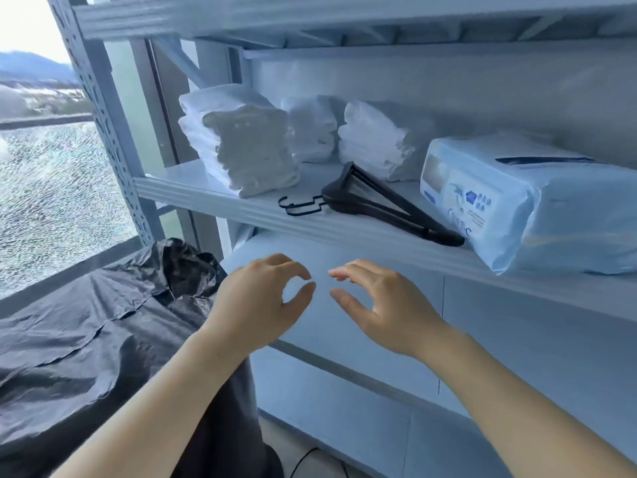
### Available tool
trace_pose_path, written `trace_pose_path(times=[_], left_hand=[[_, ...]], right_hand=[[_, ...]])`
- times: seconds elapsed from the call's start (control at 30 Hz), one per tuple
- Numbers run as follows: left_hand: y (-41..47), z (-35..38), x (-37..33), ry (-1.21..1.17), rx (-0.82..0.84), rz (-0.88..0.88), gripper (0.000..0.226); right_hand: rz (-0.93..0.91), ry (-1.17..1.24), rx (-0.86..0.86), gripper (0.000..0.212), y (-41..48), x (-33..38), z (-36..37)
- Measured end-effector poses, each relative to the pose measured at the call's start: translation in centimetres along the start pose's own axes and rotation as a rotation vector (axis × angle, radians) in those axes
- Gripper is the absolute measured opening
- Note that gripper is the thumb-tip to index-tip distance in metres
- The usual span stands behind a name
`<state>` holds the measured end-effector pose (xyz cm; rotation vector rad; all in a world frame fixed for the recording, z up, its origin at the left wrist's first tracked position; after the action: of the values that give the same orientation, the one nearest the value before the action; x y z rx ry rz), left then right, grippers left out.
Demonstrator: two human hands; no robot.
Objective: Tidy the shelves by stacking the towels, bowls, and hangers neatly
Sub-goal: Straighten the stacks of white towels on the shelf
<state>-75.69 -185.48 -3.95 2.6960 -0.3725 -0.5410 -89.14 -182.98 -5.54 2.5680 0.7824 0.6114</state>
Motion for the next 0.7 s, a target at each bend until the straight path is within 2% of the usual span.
trace_pose_path(times=[0.37, 0.5, 0.7], left_hand=[[12.1, 1.6, 2.0, 0.026, -0.052, -0.055, 0.034], [15.4, 2.3, 2.4, 0.034, -0.056, -0.097, 0.029], [19.0, 1.2, 4.3, 0.041, -0.23, -0.163, 0.026]], right_hand=[[-0.11, 0.026, -0.013, 0.037, 12.2, -6.8, 0.2], [-0.178, 0.046, -0.027, 0.029, 15.6, -8.4, -0.2], [-0.237, 0.043, -0.04, 0.032, 19.8, -10.9, -0.3]])
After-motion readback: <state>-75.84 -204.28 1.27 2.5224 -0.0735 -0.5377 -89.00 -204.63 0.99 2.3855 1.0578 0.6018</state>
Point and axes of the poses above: each hand's wrist, its own y-axis towards the middle knuckle, its own z-axis out of the palm, x = y × z, the point moved 10 cm from there along y, towards the middle knuckle, and after that the axes turned 14 degrees about -z, right-handed, at the moved point
